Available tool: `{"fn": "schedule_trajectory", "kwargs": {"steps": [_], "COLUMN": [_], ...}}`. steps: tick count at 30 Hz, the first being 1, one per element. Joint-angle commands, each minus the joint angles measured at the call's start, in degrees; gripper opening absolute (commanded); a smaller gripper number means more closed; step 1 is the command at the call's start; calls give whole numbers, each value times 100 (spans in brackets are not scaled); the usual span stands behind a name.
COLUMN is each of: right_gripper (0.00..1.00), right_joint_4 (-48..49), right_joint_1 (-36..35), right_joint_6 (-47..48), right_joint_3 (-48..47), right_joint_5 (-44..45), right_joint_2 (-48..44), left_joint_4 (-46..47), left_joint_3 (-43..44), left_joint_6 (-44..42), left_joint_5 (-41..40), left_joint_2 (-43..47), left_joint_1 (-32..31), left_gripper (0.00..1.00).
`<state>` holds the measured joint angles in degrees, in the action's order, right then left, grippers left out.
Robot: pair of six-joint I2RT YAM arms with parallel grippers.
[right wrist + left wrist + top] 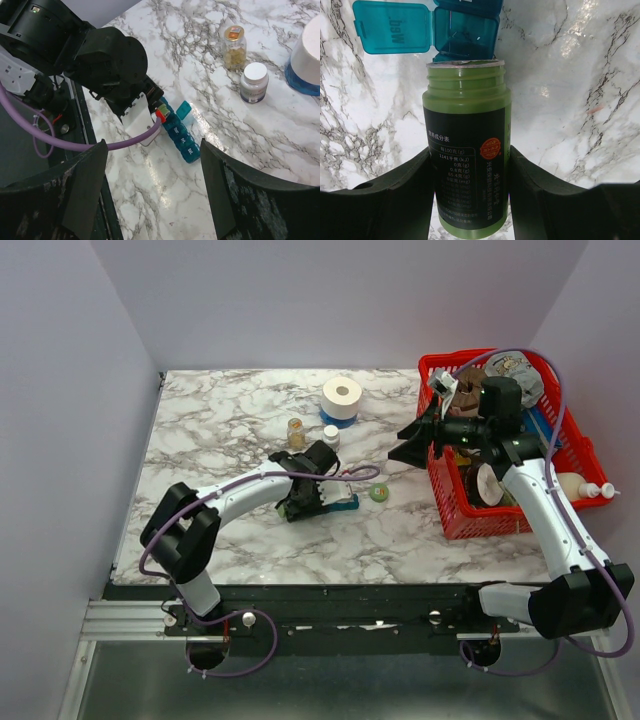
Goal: Sort the pills into containers
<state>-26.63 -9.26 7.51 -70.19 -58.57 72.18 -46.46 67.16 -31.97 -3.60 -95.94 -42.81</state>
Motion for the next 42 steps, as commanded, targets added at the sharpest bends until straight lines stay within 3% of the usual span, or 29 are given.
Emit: {"fn": "schedule_trajectory", "kwargs": {"steps": [1, 42], "right_gripper": [83, 83], "right_joint_4": [97, 97], "right_joint_1": [56, 187], "right_joint_6": [-30, -65], "right_joint_3": [85, 93], "right_joint_5": [-234, -419], "right_joint_2": [50, 68], "left_joint_4": [-144, -478], "left_joint_3": [237, 544], "left_joint_6": [-82, -82], "left_joint_5": [-282, -923], "left_joint_2": [-74, -399], "left_joint_1": [-79, -369], "left_gripper": [0, 0]}}
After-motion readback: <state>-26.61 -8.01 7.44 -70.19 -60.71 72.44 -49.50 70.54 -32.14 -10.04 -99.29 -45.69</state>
